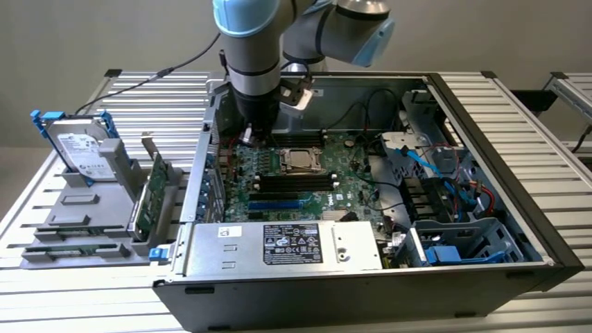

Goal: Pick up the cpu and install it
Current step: 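Close the cpu cover, then install the first cpu locking lever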

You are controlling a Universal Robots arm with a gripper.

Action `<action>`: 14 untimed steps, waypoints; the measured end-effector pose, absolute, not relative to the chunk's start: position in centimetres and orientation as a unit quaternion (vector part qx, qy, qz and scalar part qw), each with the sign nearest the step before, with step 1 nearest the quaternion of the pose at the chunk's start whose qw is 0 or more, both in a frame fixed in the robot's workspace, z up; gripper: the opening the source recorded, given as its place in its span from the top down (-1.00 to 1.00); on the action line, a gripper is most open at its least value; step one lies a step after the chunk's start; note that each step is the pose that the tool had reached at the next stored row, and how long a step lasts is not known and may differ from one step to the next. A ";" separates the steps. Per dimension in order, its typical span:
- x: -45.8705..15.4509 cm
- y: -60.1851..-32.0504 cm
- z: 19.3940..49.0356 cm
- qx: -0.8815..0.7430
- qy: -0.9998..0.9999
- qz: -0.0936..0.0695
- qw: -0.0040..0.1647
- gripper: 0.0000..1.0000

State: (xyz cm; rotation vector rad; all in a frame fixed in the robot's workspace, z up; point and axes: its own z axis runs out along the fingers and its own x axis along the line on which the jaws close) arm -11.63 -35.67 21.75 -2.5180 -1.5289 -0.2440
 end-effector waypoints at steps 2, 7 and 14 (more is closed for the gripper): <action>-11.7 -35.7 21.7 -0.851 -0.509 -0.085 0.096 0.79; -11.9 -35.7 21.8 -0.859 -0.492 -0.092 0.106 0.79; -12.1 -35.7 21.8 -0.861 -0.478 -0.110 0.135 0.79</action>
